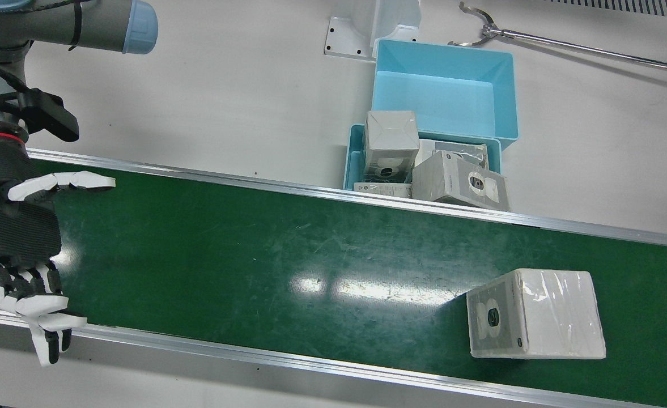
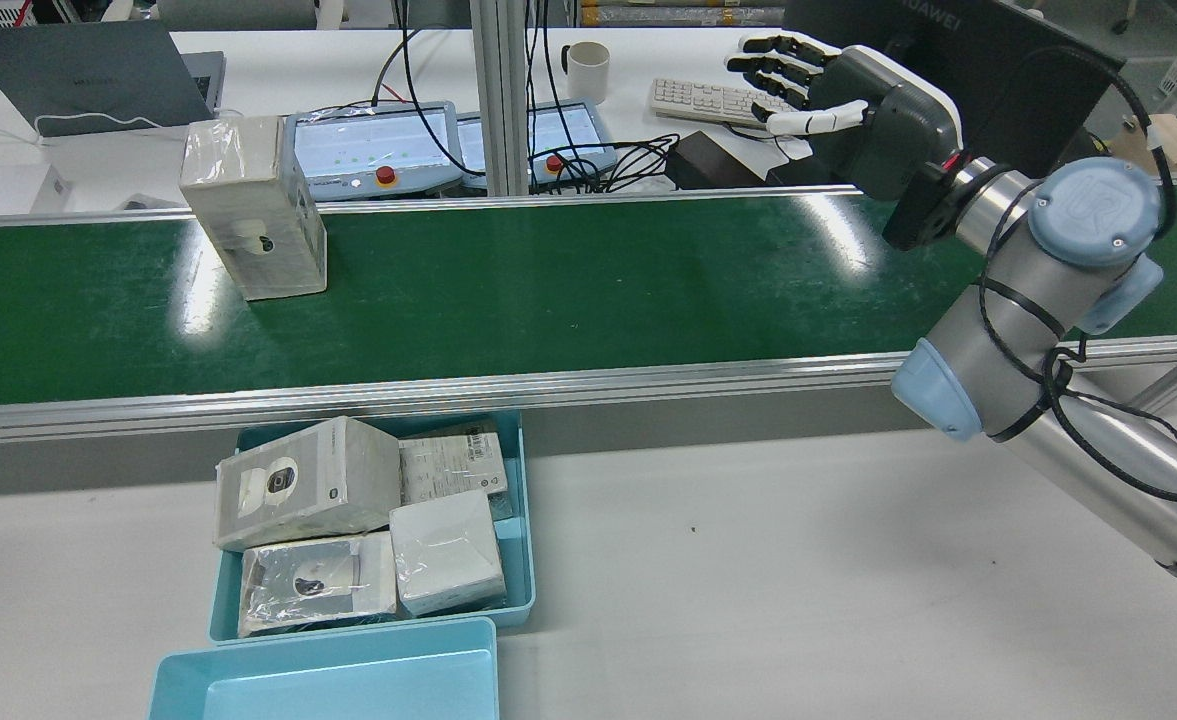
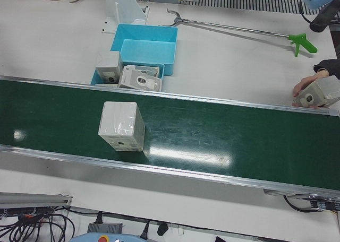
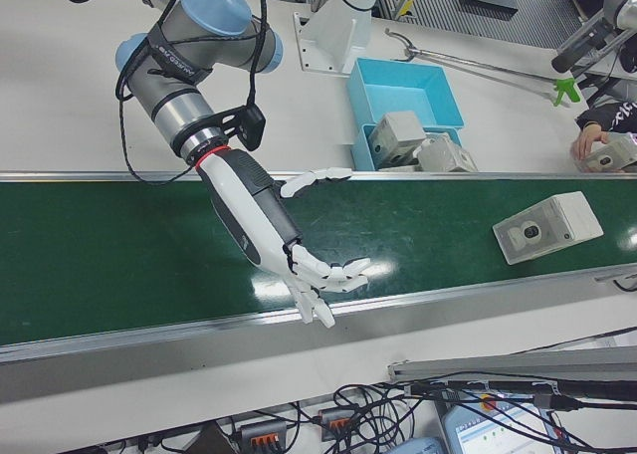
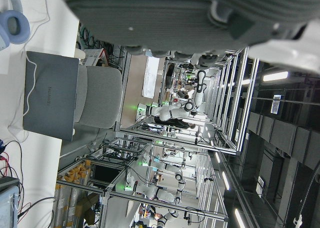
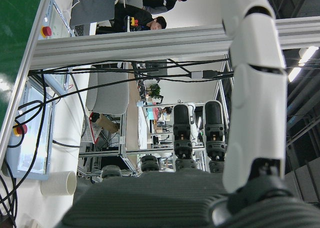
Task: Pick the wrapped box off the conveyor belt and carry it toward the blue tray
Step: 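Hold the open right hand over the belt as the wrapped box approaches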
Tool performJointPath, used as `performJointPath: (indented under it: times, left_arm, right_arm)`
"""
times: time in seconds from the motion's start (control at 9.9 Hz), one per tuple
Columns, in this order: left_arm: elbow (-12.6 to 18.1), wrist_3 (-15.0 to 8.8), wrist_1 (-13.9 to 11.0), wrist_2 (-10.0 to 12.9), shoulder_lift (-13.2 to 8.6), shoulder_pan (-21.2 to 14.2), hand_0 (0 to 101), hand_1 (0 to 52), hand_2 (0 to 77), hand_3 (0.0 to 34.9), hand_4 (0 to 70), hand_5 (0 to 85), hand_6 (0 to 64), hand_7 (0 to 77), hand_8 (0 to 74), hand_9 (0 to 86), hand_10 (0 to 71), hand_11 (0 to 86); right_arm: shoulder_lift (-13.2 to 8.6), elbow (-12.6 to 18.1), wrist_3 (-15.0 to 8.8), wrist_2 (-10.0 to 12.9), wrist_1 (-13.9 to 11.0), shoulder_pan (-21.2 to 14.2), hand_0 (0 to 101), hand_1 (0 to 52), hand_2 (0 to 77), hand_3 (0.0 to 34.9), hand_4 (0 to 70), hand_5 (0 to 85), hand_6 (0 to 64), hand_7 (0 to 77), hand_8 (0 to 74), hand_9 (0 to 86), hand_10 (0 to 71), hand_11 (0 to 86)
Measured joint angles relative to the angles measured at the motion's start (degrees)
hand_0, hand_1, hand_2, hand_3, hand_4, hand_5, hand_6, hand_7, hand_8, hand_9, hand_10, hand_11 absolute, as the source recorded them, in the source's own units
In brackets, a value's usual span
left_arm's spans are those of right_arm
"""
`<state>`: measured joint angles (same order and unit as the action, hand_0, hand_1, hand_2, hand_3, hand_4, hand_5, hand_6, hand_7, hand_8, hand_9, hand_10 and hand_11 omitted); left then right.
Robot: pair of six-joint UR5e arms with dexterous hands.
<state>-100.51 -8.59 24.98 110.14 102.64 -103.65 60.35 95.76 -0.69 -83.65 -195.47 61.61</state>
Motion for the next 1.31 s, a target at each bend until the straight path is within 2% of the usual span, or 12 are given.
performJointPath:
  times: [0.3, 0.4, 0.71, 1.11, 1.21, 1.31]
  left_arm:
    - [0.0, 0.0, 0.0, 0.0, 0.0, 0.0, 0, 0.0, 0.5, 0.0, 0.0, 0.5, 0.0, 0.0, 0.0, 0.0, 0.0, 0.0]
    - [0.0, 0.0, 0.0, 0.0, 0.0, 0.0, 0, 0.0, 0.5, 0.0, 0.0, 1.1, 0.0, 0.0, 0.0, 0.0, 0.0, 0.0]
    - [0.0, 0.0, 0.0, 0.0, 0.0, 0.0, 0, 0.0, 0.5, 0.0, 0.0, 0.5, 0.0, 0.5, 0.0, 0.0, 0.5, 0.0]
    - [0.0, 0.0, 0.0, 0.0, 0.0, 0.0, 0, 0.0, 0.5, 0.0, 0.0, 1.1, 0.0, 0.0, 0.5, 0.0, 0.0, 0.0]
    - [0.0, 0.0, 0.0, 0.0, 0.0, 0.0, 0, 0.0, 0.5, 0.0, 0.0, 0.5, 0.0, 0.0, 0.5, 0.0, 0.0, 0.0]
    - [0.0, 0.0, 0.0, 0.0, 0.0, 0.0, 0, 0.0, 0.5, 0.0, 0.0, 1.1, 0.0, 0.0, 0.0, 0.0, 0.5, 0.0]
  right_arm:
    - [-0.03, 0.21, 0.04, 0.1, 0.0, 0.07, 48, 14.7, 18.0, 15.3, 16.4, 30.5, 7.6, 26.7, 0.5, 6.0, 0.0, 1.6]
    - [-0.04, 0.3, 0.04, 0.07, -0.02, 0.08, 48, 13.1, 17.5, 15.2, 16.4, 30.5, 7.6, 26.7, 0.5, 6.0, 0.0, 1.6]
    - [0.11, 1.03, -0.01, -0.01, -0.15, 0.09, 48, 14.2, 20.2, 16.4, 15.8, 30.5, 7.6, 26.7, 0.5, 6.0, 0.0, 1.6]
    - [0.15, 1.43, -0.01, 0.0, -0.3, 0.09, 48, 14.2, 20.2, 15.2, 16.4, 31.1, 7.6, 26.7, 0.5, 6.0, 0.0, 1.6]
    - [0.15, 1.38, -0.01, 0.03, -0.29, 0.09, 48, 15.8, 20.2, 15.3, 17.5, 31.1, 8.2, 27.8, 0.5, 6.0, 0.0, 1.6]
    - [0.07, 1.24, -0.01, 0.05, -0.28, 0.07, 48, 15.8, 22.4, 15.3, 17.5, 31.1, 7.6, 27.8, 0.5, 6.0, 0.0, 1.6]
